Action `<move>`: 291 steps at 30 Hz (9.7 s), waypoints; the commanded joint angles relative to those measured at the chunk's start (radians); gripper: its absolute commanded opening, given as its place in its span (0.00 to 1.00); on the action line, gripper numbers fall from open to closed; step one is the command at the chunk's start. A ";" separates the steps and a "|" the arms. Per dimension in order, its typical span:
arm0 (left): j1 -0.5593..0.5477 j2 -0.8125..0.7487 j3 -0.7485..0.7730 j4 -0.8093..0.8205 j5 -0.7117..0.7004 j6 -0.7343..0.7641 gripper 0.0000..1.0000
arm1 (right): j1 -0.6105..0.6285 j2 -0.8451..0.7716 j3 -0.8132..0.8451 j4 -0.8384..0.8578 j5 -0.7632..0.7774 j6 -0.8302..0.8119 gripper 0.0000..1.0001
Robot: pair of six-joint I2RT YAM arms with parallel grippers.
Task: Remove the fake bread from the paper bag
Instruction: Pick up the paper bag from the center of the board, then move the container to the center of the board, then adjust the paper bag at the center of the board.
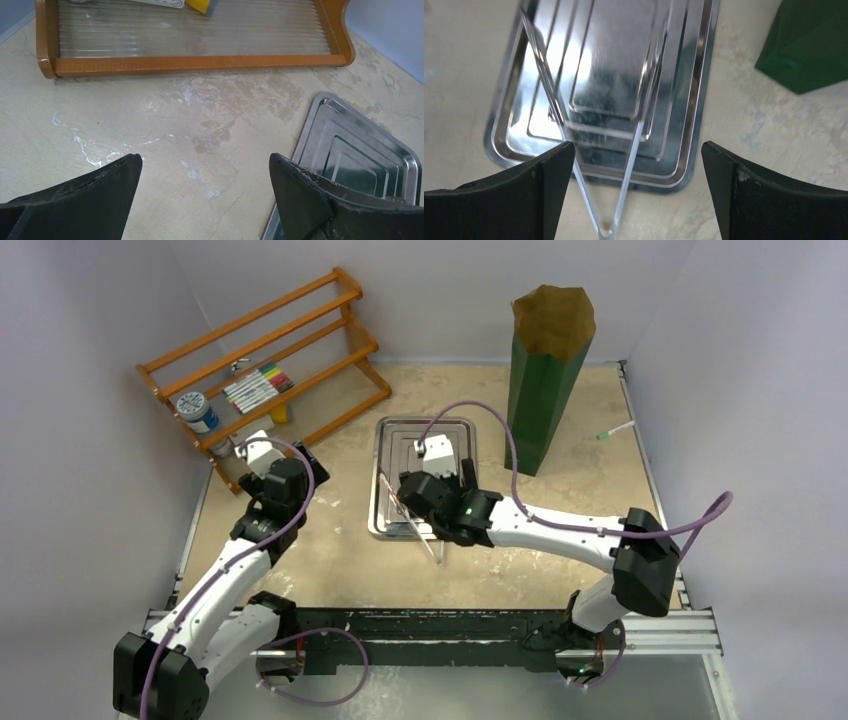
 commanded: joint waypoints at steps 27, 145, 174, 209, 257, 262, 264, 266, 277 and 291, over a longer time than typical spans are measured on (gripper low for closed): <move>0.008 0.107 0.071 0.063 0.237 -0.045 1.00 | -0.313 0.028 0.526 0.995 0.220 -1.378 1.00; -0.208 0.771 0.004 0.475 0.481 -0.297 0.78 | -0.728 0.112 0.907 0.098 0.025 -0.730 0.00; -0.443 1.008 0.232 0.542 0.489 -0.330 0.77 | -0.567 0.131 1.111 0.268 0.122 -0.872 0.00; -0.589 0.672 0.246 0.298 0.318 -0.355 0.86 | -0.176 0.369 1.348 0.439 0.209 -1.084 0.00; -0.680 -0.192 0.162 -0.591 -0.456 -0.907 0.85 | 0.170 0.277 0.859 -0.069 0.239 -0.004 0.05; -0.680 -0.136 0.144 -0.554 -0.450 -0.905 0.86 | 0.170 0.239 0.800 -0.087 0.206 -0.004 0.23; -0.679 -0.134 0.128 -0.524 -0.445 -0.899 0.86 | 0.170 0.233 0.790 -0.112 0.189 0.015 0.24; -0.680 -0.135 0.123 -0.512 -0.449 -0.897 0.86 | 0.170 0.224 0.773 -0.134 0.186 0.035 0.25; -0.679 -0.146 0.239 -0.556 -0.494 -0.827 0.86 | 0.170 0.126 0.660 -0.203 0.145 0.108 0.41; -0.680 -0.105 0.318 -0.432 -0.466 -0.667 0.87 | 0.169 0.099 0.606 -0.260 0.118 0.207 0.52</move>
